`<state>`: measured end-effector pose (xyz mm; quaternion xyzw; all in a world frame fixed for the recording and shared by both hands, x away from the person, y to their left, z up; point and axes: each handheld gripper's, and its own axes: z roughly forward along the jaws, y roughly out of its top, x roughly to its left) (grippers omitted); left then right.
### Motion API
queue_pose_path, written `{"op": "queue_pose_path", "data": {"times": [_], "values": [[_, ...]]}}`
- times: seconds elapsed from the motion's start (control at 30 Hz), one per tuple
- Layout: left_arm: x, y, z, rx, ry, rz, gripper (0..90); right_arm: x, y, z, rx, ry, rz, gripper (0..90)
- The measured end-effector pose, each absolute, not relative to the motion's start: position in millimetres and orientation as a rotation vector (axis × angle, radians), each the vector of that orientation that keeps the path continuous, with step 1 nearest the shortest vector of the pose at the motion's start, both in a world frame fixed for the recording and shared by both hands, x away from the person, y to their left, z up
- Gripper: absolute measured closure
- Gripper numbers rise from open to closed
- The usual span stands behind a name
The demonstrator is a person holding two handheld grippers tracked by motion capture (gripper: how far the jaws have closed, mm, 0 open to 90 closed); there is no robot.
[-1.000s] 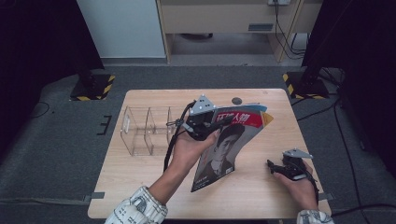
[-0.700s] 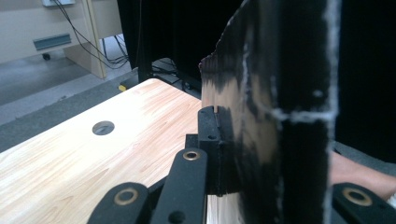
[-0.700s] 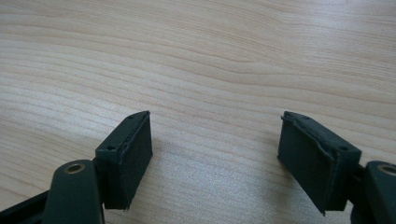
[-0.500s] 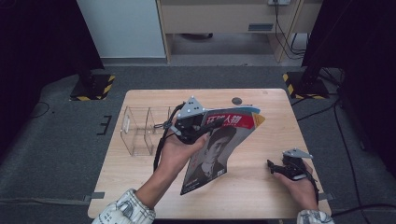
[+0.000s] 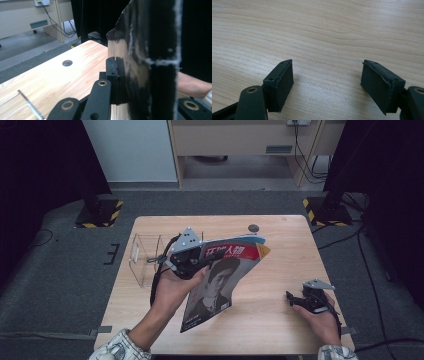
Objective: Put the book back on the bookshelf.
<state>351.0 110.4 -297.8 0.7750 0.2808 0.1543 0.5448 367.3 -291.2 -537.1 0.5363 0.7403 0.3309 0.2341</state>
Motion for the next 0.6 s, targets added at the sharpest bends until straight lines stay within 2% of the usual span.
{"op": "queue_pose_path", "data": {"times": [0.6], "values": [[346,149,-303,1.805,0.733,0.396,86.7,367,-291,-537,1.471,2.033,0.908,26.0]]}}
